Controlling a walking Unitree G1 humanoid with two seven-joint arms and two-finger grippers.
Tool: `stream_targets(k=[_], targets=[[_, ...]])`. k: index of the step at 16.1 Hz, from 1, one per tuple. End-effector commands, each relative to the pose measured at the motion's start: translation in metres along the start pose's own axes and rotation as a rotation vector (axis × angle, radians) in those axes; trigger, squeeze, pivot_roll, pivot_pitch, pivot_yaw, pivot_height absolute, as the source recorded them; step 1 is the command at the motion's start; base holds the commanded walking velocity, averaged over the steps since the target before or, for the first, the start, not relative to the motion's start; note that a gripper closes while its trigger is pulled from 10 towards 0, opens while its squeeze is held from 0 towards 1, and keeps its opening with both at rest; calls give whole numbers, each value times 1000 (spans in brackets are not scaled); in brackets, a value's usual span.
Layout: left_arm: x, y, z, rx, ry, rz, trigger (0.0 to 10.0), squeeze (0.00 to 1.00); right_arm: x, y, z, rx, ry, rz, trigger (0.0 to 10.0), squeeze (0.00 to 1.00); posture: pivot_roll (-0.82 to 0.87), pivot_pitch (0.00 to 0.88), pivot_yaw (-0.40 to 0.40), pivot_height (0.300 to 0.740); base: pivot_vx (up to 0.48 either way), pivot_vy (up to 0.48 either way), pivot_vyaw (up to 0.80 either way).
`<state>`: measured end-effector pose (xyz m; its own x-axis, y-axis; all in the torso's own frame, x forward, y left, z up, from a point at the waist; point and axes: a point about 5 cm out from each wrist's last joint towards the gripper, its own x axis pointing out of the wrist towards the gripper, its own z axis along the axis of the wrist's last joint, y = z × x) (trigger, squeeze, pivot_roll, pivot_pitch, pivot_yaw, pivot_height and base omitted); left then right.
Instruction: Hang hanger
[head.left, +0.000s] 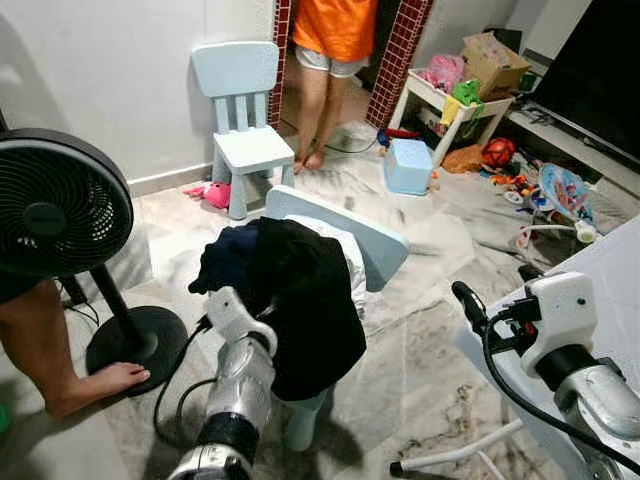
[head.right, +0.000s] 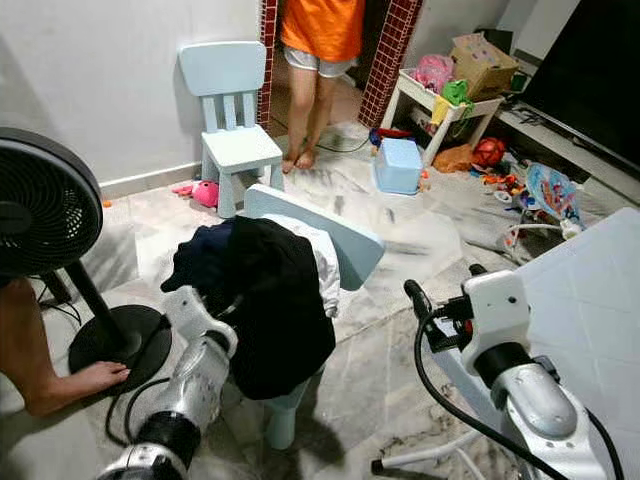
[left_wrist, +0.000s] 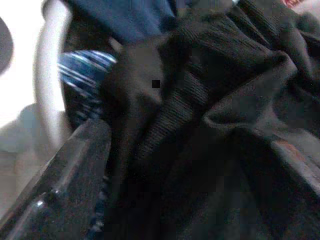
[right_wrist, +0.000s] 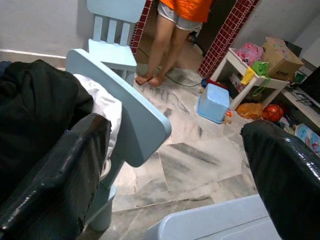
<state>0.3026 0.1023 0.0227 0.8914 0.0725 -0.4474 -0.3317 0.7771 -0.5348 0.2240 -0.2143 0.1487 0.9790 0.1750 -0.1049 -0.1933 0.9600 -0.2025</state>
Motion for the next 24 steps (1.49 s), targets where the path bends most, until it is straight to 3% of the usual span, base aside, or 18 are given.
stream_targets(k=[1, 5, 6, 11, 12, 16, 19, 20, 21, 22, 23, 24], targets=[[-10, -19, -5, -30, -30, -35, 10000, 0, 1, -2, 1, -9, -7, -5, 10000, 0, -328, 23, -155, 740, 0, 0, 0], [-25, -21, -17, -41, -21, -60, 10000, 0, 4, 0, 1, -6, -12, 0, 10000, 0, -321, 21, -155, 740, 0, 0, 0], [-28, -21, -16, -26, -32, -81, 10000, 1000, 4, 0, 1, -7, -13, 0, 10000, 0, -321, 19, -155, 740, 0, 0, 0], [-17, -23, -18, -21, 12, -128, 10000, 1000, 5, 0, 0, -5, -15, -3, 10000, 0, -326, 21, -154, 740, 0, 0, 0], [-13, -27, -21, -23, 43, -152, 10000, 0, 5, 0, 0, -6, -15, -4, 10000, 0, -326, 21, -154, 740, 0, 0, 0], [-8, -36, -30, -37, 108, -197, 10000, 0, 5, 0, 0, -7, -15, -5, 10000, 0, -332, 22, -155, 740, 0, 0, 0], [-4, -31, -31, -48, 134, -191, 9647, 0, 4, -1, 0, -9, -15, -9, 10000, 0, -341, 18, -152, 740, 0, 0, 0], [-2, -26, -32, -63, 148, -175, 4471, 0, 4, -1, 0, -9, -15, -11, 10000, 0, -340, 19, -150, 740, 0, 0, 0], [-1, -21, -34, -88, 168, -156, 4588, 0, 3, -1, 0, -8, -15, -11, 10000, 0, -340, 18, -149, 740, 0, 0, 0], [-1, -18, -34, -99, 171, -144, 6549, 0, 3, 0, 0, -8, -15, -11, 10000, 0, -341, 18, -147, 740, 0, 0, 0], [0, -16, -34, -118, 170, -125, 10000, 0, 3, 1, -1, -6, -14, -11, 10000, 0, -341, 29, -147, 740, 0, 0, 0], [0, -13, -35, -126, 166, -114, 10000, 0, 2, 1, -2, -4, -11, -13, 10000, 0, -340, 31, -146, 740, 0, 0, 0]])
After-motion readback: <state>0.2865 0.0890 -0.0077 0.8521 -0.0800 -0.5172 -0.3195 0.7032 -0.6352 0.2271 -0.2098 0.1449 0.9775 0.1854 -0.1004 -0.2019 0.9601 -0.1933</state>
